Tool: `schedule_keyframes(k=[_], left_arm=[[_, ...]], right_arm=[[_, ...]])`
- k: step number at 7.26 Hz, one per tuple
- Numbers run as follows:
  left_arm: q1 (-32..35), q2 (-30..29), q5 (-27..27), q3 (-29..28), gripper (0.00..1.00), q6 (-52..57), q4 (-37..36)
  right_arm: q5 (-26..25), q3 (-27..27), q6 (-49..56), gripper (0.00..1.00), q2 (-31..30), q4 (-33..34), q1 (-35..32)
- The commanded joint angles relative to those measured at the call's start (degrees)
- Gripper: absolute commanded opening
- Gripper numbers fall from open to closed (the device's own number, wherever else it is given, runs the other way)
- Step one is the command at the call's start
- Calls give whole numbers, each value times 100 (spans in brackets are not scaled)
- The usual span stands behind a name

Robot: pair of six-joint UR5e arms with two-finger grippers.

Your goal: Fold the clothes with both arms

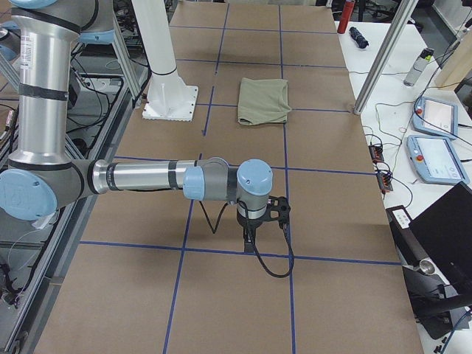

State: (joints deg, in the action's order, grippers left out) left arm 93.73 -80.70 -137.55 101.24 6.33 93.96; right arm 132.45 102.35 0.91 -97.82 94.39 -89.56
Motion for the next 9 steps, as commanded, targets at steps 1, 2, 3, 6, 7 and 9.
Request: schedule_keyframes(k=[1,2,3,6,7,9], left_arm=[[4,10,9,-8,100,0,0],[5,10,9,-8,100,-9,0],[5,10,9,-8,100,-9,0],[5,10,9,-8,100,-9,-9],[5,19,9,-8,100,-9,-9],[5,19,9,-8,100,-9,-9]], right_arm=[[0,-31,5,100,0,0,0],[0,-31,14,100,0,0,0],[0,-57,14,100,-9,0,0],[0,-57,14,100,-9,0,0],[-17,-31,75,100,-52,-35,0],[-52,-39,14,100,-44,-26,0]])
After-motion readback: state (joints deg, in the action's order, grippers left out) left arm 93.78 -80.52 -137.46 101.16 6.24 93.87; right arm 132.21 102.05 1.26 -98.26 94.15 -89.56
